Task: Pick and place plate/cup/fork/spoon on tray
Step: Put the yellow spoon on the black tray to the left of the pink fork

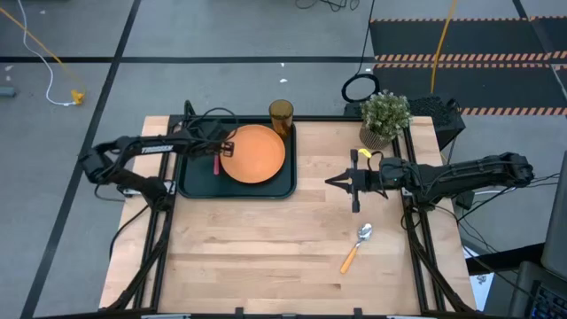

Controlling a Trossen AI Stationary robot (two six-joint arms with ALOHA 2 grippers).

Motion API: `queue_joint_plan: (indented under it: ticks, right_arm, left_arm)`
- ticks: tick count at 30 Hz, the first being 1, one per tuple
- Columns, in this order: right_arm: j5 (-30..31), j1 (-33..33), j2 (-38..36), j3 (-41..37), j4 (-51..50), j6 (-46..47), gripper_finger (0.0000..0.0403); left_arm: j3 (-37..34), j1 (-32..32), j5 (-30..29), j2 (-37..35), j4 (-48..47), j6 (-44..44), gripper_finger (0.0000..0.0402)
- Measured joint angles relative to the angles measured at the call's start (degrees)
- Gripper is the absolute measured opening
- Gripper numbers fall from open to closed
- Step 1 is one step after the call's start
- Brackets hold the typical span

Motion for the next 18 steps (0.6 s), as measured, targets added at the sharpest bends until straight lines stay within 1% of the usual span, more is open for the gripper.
queue_joint_plan:
  ticks: [2,5,7,9,13,17,18]
  right_arm:
    - [0.2,0.0,0.0,0.0,0.0,3.7,0.0000]
    - [0.9,0.0,0.0,0.0,0.1,13.3,0.0000]
    - [4.9,0.3,0.0,0.0,0.3,19.9,0.0000]
    - [8.0,1.2,0.0,0.0,0.0,24.7,0.0001]
    - [13.3,6.0,1.1,0.0,-1.4,33.3,0.0011]
    - [21.0,13.8,4.0,0.0,-4.0,41.0,0.0015]
    - [22.0,15.6,4.9,0.0,-4.6,42.4,0.0016]
  left_arm:
    - [0.0,-1.6,0.1,-2.8,-0.7,0.0,0.0040]
    - [0.0,-5.7,1.1,-7.6,-0.9,0.4,0.0040]
    - [0.0,-9.3,0.9,-11.1,-0.1,0.6,0.0040]
    - [0.0,-13.4,-0.5,-14.0,1.2,0.6,0.0040]
    - [0.0,-21.6,-3.0,-18.3,5.0,2.3,0.0040]
    - [0.0,-28.4,-3.5,-19.9,8.4,4.4,0.0040]
    - [0.0,-29.7,-3.5,-20.3,9.3,4.7,0.0040]
